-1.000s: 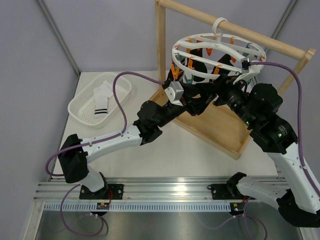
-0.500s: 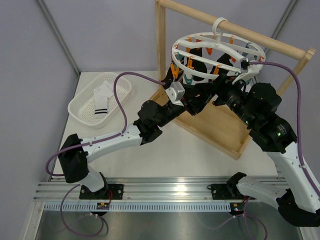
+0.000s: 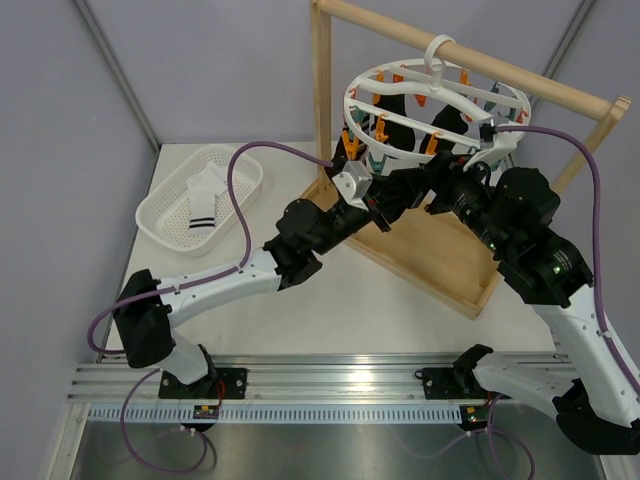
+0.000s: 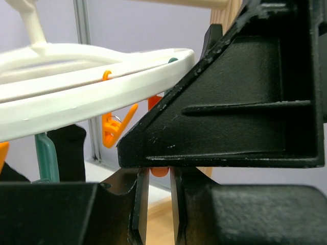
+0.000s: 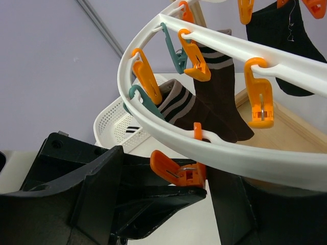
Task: Clip the socks to the hanger
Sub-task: Open the clamp at the hanger, then pick up the sock from the bin.
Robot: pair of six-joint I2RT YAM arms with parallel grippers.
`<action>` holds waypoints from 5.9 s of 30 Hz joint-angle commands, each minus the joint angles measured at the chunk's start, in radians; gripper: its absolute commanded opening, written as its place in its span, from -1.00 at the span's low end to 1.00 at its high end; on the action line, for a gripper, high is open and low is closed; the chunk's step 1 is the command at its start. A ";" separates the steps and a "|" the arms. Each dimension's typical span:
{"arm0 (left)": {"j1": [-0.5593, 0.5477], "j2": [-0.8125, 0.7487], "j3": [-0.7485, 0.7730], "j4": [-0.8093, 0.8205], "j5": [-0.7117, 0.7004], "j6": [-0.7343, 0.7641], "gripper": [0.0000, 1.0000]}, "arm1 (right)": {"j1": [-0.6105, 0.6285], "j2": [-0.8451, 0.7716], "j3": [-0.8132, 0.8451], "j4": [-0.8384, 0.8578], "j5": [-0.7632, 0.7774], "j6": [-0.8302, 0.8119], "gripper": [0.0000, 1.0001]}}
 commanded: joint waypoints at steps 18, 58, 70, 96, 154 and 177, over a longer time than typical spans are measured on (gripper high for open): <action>-0.003 -0.129 0.024 -0.371 -0.062 -0.160 -0.95 | 0.000 -0.079 -0.127 0.171 0.018 -0.050 0.42; -0.001 -0.096 0.041 -0.428 -0.018 -0.154 -0.95 | 0.000 -0.035 -0.061 0.185 0.076 -0.009 0.22; -0.001 -0.098 0.033 -0.433 -0.007 -0.157 -0.95 | -0.002 -0.022 -0.045 0.168 0.093 -0.007 -0.01; -0.001 -0.107 0.012 -0.442 0.016 -0.176 -0.96 | 0.000 -0.019 -0.032 0.179 0.105 -0.006 -0.10; 0.701 -0.340 -0.068 -1.261 -0.277 -0.337 0.98 | 0.000 -0.057 -0.203 0.116 0.240 0.281 -0.99; 1.099 0.496 0.423 -1.439 -0.297 -0.275 0.67 | 0.000 -0.082 -0.218 0.122 0.192 0.234 -1.00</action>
